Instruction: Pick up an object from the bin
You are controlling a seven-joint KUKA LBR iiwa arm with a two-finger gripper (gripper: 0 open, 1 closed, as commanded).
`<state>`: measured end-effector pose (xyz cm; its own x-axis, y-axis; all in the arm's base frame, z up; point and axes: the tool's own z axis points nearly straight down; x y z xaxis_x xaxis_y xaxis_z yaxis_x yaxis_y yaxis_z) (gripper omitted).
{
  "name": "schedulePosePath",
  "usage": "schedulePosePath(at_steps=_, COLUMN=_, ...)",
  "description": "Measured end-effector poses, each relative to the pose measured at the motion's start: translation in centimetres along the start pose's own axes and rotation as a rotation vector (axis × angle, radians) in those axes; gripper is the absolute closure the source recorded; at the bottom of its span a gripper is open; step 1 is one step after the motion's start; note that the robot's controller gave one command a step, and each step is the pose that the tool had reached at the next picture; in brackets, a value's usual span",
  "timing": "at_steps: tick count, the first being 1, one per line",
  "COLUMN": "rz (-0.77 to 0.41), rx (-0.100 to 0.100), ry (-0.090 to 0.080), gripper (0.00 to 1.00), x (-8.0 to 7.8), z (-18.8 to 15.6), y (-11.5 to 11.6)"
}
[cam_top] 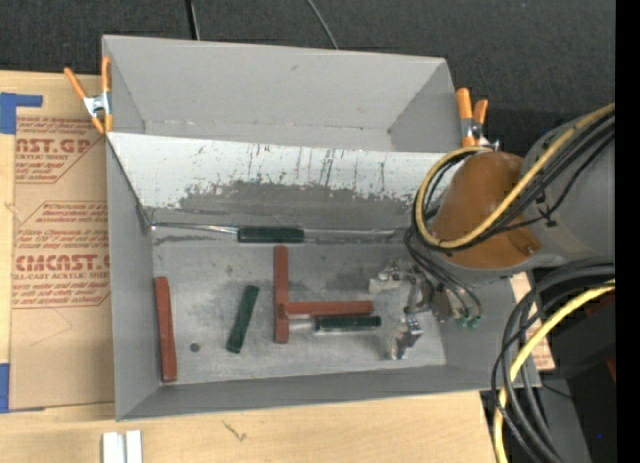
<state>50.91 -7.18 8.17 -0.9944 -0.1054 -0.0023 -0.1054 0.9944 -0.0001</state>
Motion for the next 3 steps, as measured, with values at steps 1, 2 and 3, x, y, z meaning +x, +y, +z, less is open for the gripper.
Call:
schedulePosePath(at_steps=1, rz=0.077, rx=0.008, ry=-0.010, gripper=1.00, x=-3.8, z=0.5, y=4.6)
schedulePosePath(at_steps=2, rz=0.077, rx=0.008, ry=-0.010, gripper=1.00, x=-3.8, z=0.5, y=4.6)
schedulePosePath(at_steps=3, rz=0.011, rx=0.001, ry=-0.004, gripper=1.00, x=-7.5, z=-14.5, y=5.9)
